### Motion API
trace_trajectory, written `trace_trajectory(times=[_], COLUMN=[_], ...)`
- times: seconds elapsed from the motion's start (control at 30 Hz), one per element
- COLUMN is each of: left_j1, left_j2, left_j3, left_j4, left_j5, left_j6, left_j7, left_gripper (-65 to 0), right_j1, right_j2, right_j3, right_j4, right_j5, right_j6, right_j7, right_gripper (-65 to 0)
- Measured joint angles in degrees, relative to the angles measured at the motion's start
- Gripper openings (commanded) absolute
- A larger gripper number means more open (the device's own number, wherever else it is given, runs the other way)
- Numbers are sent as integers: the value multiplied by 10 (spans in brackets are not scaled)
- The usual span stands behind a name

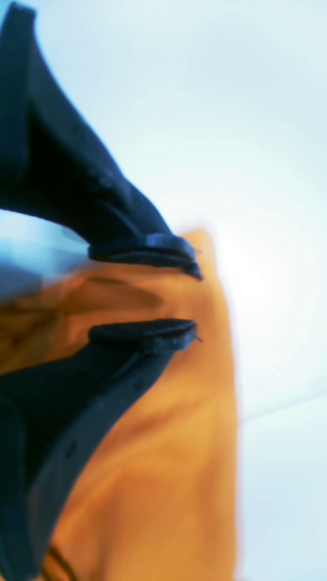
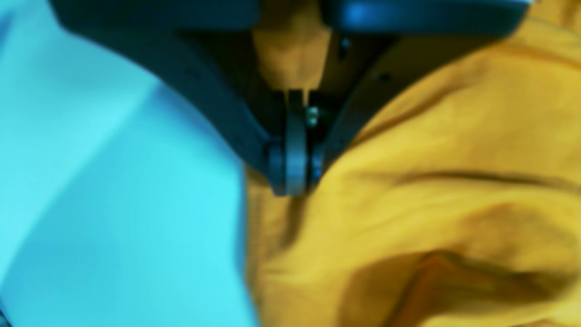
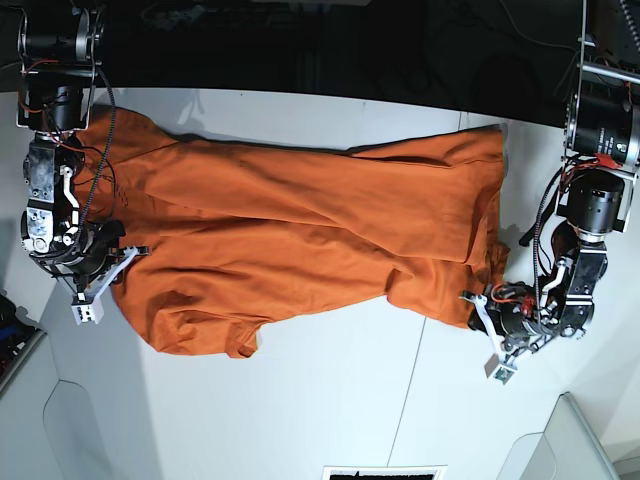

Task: Layout the t-shirt on the table in an organized manner, then fold the t-shirt properly
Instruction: 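Grasp the shirt with both grippers at opposite corners, then pull the shirt corners apart with both grippers and release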

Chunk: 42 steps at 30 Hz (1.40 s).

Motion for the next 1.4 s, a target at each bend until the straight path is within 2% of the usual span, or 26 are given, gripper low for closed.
trace_trajectory(times=[0.1,0.17,0.2,0.27,0.33,0.4,0.47,0.5,0.57,0.63,0.77,0.93,1.03,1.13,1.17,1.27,1.33,1.4], left_j1=[-23,-32,-36,-44,-46,-37,-4,17,61,112,199,264,288,318,331,351,359,366], left_j2=[-17,-29,-36,-50,-67,-92,-124,-138,-161,-171,-157,-113,-90,-96,-101,-109,-113,-118], left_j3=[0,0,0,1,2,2,1,0,0,2,4,3,3,2,2,0,0,0], left_j4=[-4,-5,-5,-2,21,67,152,203,296,367,438,420,390,372,370,371,371,372], left_j5=[-2,-24,-52,-136,-240,-379,-490,-492,-455,-452,-443,-348,-333,-333,-340,-349,-359,-374], left_j6=[0,-1,-20,-85,-139,-135,-139,-140,-139,-140,-140,-140,-140,-140,-140,-141,-141,-142], left_j7=[5,24,36,82,144,230,268,269,273,273,248,196,193,191,184,180,179,191], left_gripper=[-448,-448,-448,-448,-452,-533,-592,-593,-592,-593,-593,-592,-592,-592,-592,-592,-592,-592], right_j1=[0,0,0,0,0,0,0,0,0,3,21,40,42,42,42,48,54,54], right_j2=[0,0,0,1,1,1,0,-1,-6,-22,-73,-114,-118,-120,-121,-120,-108,-89], right_j3=[26,48,58,76,89,92,92,92,92,92,53,-53,-114,-156,-162,-163,-163,-163], right_j4=[0,0,0,0,3,12,23,27,33,33,33,33,25,-10,-27,-75,-91,-91], right_j5=[-1,0,9,44,84,120,147,158,185,189,163,108,63,39,28,15,12,13], right_j6=[-1,-1,-2,-1,18,49,82,94,117,136,146,152,147,132,132,121,96,83], right_j7=[-1,-2,-2,-2,-3,-1,0,1,3,0,-1,5,13,19,21,73,97,98], right_gripper=[-650,-650,-650,-650,-650,-650,-650,-650,-650,-650,-650,-650,-650,-650,-650,-650,-650,-650])
